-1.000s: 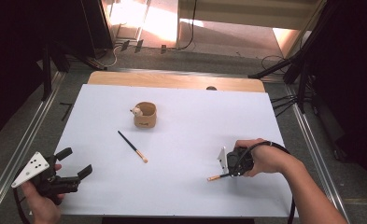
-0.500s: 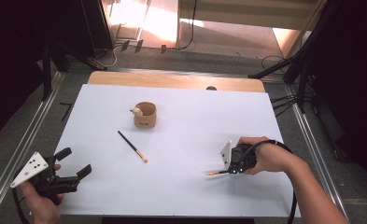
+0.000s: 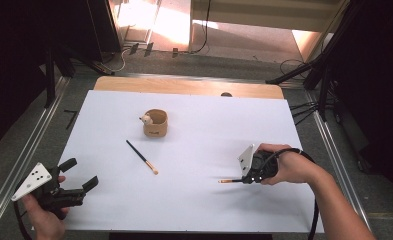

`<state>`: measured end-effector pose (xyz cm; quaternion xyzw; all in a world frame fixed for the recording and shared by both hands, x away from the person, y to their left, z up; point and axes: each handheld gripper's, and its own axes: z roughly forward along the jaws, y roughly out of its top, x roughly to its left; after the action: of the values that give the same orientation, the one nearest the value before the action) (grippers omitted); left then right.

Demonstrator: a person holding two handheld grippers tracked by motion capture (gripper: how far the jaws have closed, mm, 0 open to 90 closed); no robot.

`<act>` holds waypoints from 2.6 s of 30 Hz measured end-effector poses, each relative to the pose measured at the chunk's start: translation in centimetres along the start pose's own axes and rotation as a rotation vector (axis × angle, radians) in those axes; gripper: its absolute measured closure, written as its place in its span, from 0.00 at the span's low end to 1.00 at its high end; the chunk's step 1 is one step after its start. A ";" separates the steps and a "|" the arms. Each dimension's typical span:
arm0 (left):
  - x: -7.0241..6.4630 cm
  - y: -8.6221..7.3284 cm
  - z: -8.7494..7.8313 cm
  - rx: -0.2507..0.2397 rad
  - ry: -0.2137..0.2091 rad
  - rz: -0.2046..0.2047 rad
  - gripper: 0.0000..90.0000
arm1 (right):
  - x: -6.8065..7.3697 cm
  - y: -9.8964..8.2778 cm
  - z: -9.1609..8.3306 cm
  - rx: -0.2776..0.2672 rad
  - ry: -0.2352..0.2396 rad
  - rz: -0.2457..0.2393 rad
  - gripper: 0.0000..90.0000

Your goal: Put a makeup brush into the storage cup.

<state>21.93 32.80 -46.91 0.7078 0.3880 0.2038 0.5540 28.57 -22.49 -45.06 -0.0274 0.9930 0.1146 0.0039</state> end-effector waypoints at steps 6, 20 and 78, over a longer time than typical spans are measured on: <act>0.0 0.0 0.0 0.001 0.000 0.002 0.00 | 0.0 0.2 -0.7 -0.063 -0.008 0.016 0.95; -0.1 0.0 0.0 0.004 0.002 0.001 0.00 | -0.1 0.0 -1.3 -0.236 -0.016 0.046 0.95; 0.0 0.0 -0.1 -0.010 -0.001 -0.003 0.00 | -1.5 -0.4 -5.3 -0.770 -0.169 0.204 0.95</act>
<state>21.87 32.82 -46.86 0.7046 0.3879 0.2044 0.5580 30.08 -24.05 -39.94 0.0812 0.8714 0.4796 0.0636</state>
